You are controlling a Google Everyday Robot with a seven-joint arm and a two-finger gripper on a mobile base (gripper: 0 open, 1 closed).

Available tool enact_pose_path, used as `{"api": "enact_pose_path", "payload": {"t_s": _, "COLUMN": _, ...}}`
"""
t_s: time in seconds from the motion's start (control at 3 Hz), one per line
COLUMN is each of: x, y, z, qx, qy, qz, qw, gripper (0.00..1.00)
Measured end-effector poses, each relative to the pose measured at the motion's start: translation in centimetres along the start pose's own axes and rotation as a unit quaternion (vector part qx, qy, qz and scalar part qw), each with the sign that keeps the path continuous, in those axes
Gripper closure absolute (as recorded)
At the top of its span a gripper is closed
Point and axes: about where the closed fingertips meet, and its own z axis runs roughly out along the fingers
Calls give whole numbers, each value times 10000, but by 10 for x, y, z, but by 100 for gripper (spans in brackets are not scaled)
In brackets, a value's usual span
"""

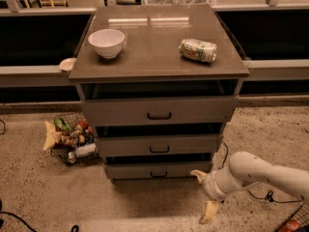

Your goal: Open bottom drawer

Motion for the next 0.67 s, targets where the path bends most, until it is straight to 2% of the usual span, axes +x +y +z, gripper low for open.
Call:
{"api": "enact_pose_path", "payload": {"t_s": 0.33, "x": 32, "y": -24, "z": 30, "qx": 120, "qy": -148, "qz": -26, "qw": 9998, "gripper": 0}}
{"api": "enact_pose_path", "payload": {"t_s": 0.67, "x": 32, "y": -24, "z": 30, "qx": 120, "qy": -148, "qz": -26, "qw": 9998, "gripper": 0}}
